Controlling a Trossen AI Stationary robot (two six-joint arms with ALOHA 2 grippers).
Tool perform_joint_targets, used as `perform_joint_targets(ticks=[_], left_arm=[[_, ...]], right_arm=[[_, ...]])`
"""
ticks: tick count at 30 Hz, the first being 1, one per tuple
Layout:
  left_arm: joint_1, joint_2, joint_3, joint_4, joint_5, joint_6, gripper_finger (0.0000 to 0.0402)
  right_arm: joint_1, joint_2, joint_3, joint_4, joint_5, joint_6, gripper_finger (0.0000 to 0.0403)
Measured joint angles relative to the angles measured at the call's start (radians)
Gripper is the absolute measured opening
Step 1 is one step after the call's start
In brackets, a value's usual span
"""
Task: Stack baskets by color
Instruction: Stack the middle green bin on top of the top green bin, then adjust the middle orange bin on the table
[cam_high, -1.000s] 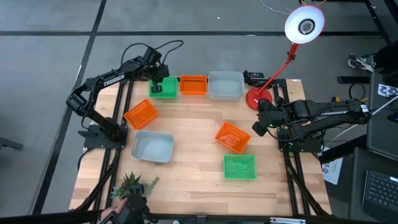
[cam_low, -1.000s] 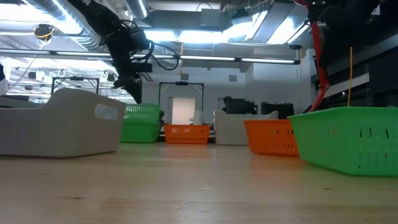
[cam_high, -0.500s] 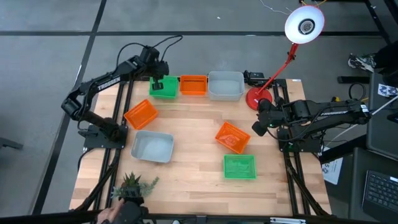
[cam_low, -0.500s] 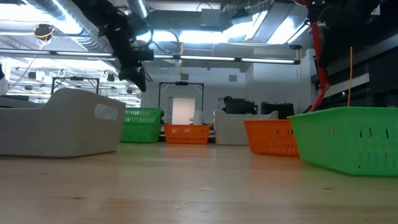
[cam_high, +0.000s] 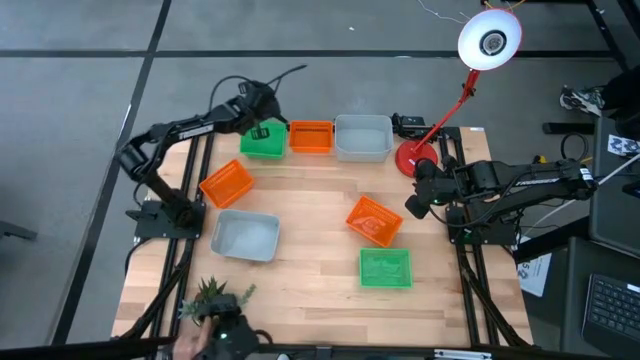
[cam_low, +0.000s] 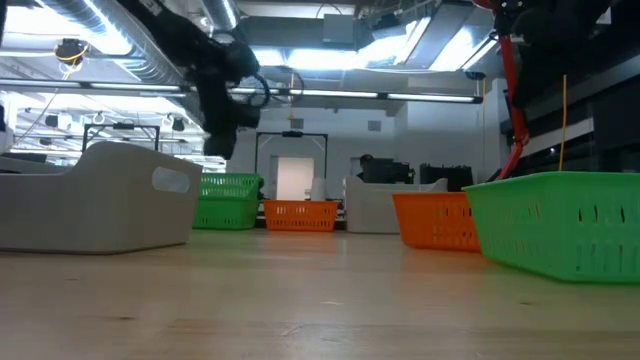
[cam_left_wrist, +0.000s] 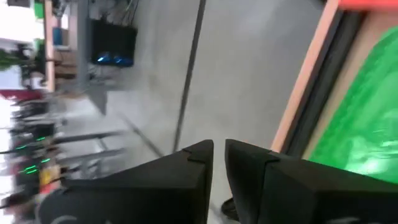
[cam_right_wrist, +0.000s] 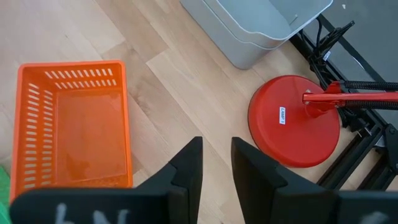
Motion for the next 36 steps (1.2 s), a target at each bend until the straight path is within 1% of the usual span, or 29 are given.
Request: perform_joint_targets(ticks=[1, 3, 6, 9, 17, 22, 26, 29, 31, 34, 36], left_arm=[[-0.008, 0.019, 0.000, 0.014, -0.019, 0.017, 0.0026], [-0.026, 0.049, 0.000, 0.033, -0.026, 0.029, 0.0015], [-0.047, 0.086, 0.000, 0.033, -0.033, 0.016, 0.0003], [-0.059, 0.116, 0.000, 0.037, -0.050, 0.014, 0.0004], [-0.059, 0.214, -0.001, 0.061, -0.052, 0.008, 0.0002], [-0.067, 0.210, 0.000, 0.116, -0.062, 0.019, 0.0001], [-0.088, 0.143, 0.000, 0.111, -0.064, 0.021, 0.0003], [-0.115, 0.077, 0.000, 0.021, -0.016, 0.017, 0.0002], [-0.135, 0.029, 0.001, -0.069, 0.041, -0.011, 0.0001], [-0.157, -0.034, 0.001, -0.243, 0.163, -0.099, 0.0002], [-0.162, -0.065, 0.001, -0.350, 0.284, -0.185, 0.0002]], right_arm=[[0.000, 0.000, 0.000, 0.000, 0.000, 0.000, 0.0084], [0.000, 0.000, 0.000, 0.000, 0.000, 0.000, 0.0084], [0.000, 0.000, 0.000, -0.001, 0.000, -0.001, 0.0084], [0.000, 0.000, 0.000, -0.001, 0.000, -0.002, 0.0084], [0.000, 0.000, 0.000, -0.002, 0.000, -0.004, 0.0084], [0.000, 0.000, 0.000, -0.002, 0.000, -0.004, 0.0084], [0.000, 0.000, 0.000, -0.003, 0.000, -0.004, 0.0084], [0.000, 0.000, 0.000, -0.003, 0.000, -0.004, 0.0084], [0.000, 0.000, 0.000, -0.003, 0.000, -0.004, 0.0084], [0.000, 0.000, 0.000, -0.003, 0.000, -0.003, 0.0084], [0.000, 0.000, 0.000, -0.002, 0.000, -0.003, 0.0084]])
